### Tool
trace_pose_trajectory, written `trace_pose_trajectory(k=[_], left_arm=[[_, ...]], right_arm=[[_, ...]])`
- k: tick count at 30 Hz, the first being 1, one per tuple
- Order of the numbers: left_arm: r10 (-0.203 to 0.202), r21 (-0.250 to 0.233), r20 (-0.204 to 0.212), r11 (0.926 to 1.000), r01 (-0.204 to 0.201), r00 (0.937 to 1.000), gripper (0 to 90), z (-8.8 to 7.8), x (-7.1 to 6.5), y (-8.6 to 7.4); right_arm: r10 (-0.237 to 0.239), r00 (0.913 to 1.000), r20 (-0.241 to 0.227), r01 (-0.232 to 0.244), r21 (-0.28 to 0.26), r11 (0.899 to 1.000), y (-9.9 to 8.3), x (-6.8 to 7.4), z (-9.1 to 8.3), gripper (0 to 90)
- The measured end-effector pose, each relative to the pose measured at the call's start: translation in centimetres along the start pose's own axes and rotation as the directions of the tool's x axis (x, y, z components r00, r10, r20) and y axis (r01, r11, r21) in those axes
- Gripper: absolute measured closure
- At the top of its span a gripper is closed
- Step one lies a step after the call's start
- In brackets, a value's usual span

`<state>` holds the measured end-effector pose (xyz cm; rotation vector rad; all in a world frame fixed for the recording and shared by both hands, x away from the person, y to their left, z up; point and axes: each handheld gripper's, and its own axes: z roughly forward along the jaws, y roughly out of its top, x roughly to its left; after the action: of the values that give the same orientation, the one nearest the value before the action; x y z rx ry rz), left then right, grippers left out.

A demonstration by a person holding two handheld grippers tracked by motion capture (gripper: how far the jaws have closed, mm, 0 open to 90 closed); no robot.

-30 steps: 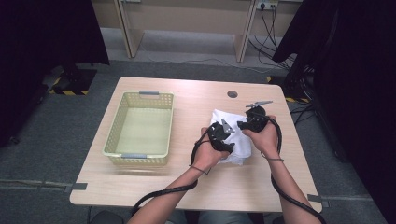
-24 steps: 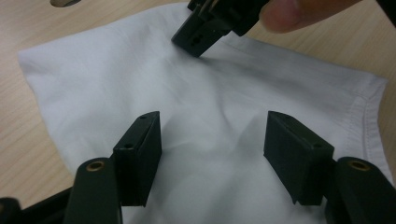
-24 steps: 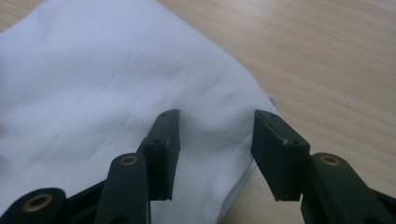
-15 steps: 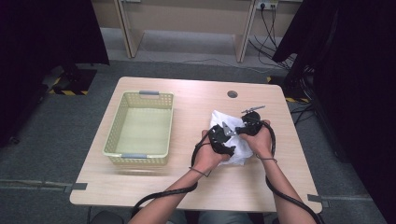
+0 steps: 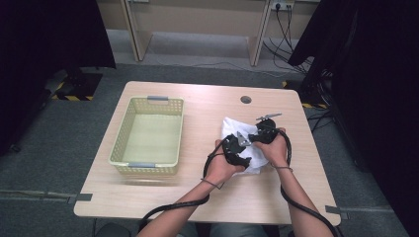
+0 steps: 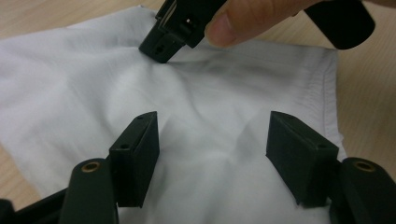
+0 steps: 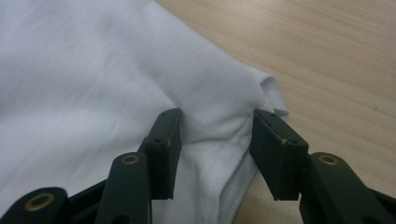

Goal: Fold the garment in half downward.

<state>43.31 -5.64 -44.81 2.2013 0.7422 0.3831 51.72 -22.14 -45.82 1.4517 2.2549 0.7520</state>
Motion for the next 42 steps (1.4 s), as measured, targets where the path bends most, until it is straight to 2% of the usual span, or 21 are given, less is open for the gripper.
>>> trace_pose_trajectory(k=[1, 2, 3, 4, 5, 6, 7, 8, 10, 13, 14, 18, 24, 33, 37, 42], left_arm=[[0.002, -0.008, 0.001, 1.0000, -0.002, 1.0000, 33.8, -0.2, 0.0, 0.0], [0.010, -0.037, 0.004, 0.9993, -0.010, 0.9999, 31.1, -0.9, 0.1, 0.2], [0.010, -0.037, 0.004, 0.9993, -0.010, 0.9999, 29.9, -0.9, 0.1, 0.2], [0.010, -0.061, 0.011, 0.9981, -0.009, 0.9999, 29.6, -1.9, 0.3, 0.3], [0.010, -0.061, 0.011, 0.9981, -0.009, 0.9999, 29.2, -1.9, 0.3, 0.3], [0.002, -0.089, 0.012, 0.9961, -0.001, 0.9999, 29.0, -3.1, 0.6, 0.3], [0.002, -0.089, 0.012, 0.9961, -0.001, 0.9999, 28.6, -3.1, 0.6, 0.3], [-0.010, -0.099, 0.013, 0.9950, 0.011, 0.9999, 28.2, -4.2, 1.0, 0.2], [-0.010, -0.092, 0.010, 0.9957, 0.011, 0.9999, 27.9, -4.6, 1.2, 0.1], [-0.004, -0.043, 0.022, 0.9991, 0.005, 0.9997, 27.0, -5.1, 1.4, -0.6], [-0.004, -0.022, 0.039, 0.9998, 0.005, 0.9992, 27.2, -4.9, 1.3, -1.2], [0.004, 0.003, 0.048, 1.0000, -0.004, 0.9988, 27.6, -4.2, 0.9, -1.9], [0.041, 0.026, 0.017, 0.9988, -0.042, 0.9990, 28.1, -3.2, 0.2, -2.8], [0.034, 0.010, 0.002, 0.9994, -0.034, 0.9994, 28.2, -2.3, -0.5, -2.9], [0.028, -0.002, 0.004, 0.9996, -0.028, 0.9996, 28.2, -1.6, -1.0, -2.4], [0.028, -0.022, 0.006, 0.9994, -0.028, 0.9996, 28.0, -1.0, -1.3, -2.0]], right_arm=[[0.002, 1.0000, -0.005, -0.002, -0.003, 1.000, 0.0, -0.1, 0.0, 52.7], [0.007, 0.9999, -0.014, -0.008, -0.013, 1.000, -0.1, -0.3, 0.1, 52.7], [0.007, 0.9999, -0.014, -0.008, -0.013, 1.000, -0.1, -0.3, 0.1, 52.7], [0.004, 0.9998, -0.018, -0.004, -0.018, 1.000, -0.1, -0.4, 0.1, 52.6], [0.004, 0.9998, -0.018, -0.004, -0.018, 1.000, -0.1, -0.4, 0.1, 52.6], [0.004, 0.9998, -0.020, -0.005, -0.018, 1.000, -0.1, -0.5, 0.2, 52.7], [0.004, 0.9998, -0.020, -0.005, -0.018, 1.000, -0.1, -0.5, 0.2, 52.7], [0.005, 0.9998, -0.020, -0.005, -0.016, 1.000, 0.0, -0.5, 0.2, 52.6], [0.006, 0.9998, -0.020, -0.006, -0.017, 1.000, 0.0, -0.5, 0.2, 52.6], [0.006, 0.9998, -0.019, -0.007, -0.019, 1.000, -0.1, -0.5, 0.2, 52.6], [0.010, 0.9998, -0.017, -0.010, -0.020, 1.000, -0.1, -0.5, 0.2, 52.6], [0.015, 0.9998, -0.014, -0.015, -0.020, 1.000, 0.0, -0.5, 0.2, 52.5], [0.020, 0.9998, -0.006, -0.020, -0.021, 1.000, 0.0, -0.5, 0.2, 52.0], [0.032, 0.9991, 0.027, -0.031, -0.027, 0.999, -0.1, -0.7, 0.2, 51.9], [0.046, 0.9977, 0.050, -0.045, -0.024, 0.999, -0.3, -1.6, 0.0, 51.9], [0.069, 0.9961, 0.056, -0.067, -0.023, 0.997, -0.4, -2.5, -0.1, 50.7]])
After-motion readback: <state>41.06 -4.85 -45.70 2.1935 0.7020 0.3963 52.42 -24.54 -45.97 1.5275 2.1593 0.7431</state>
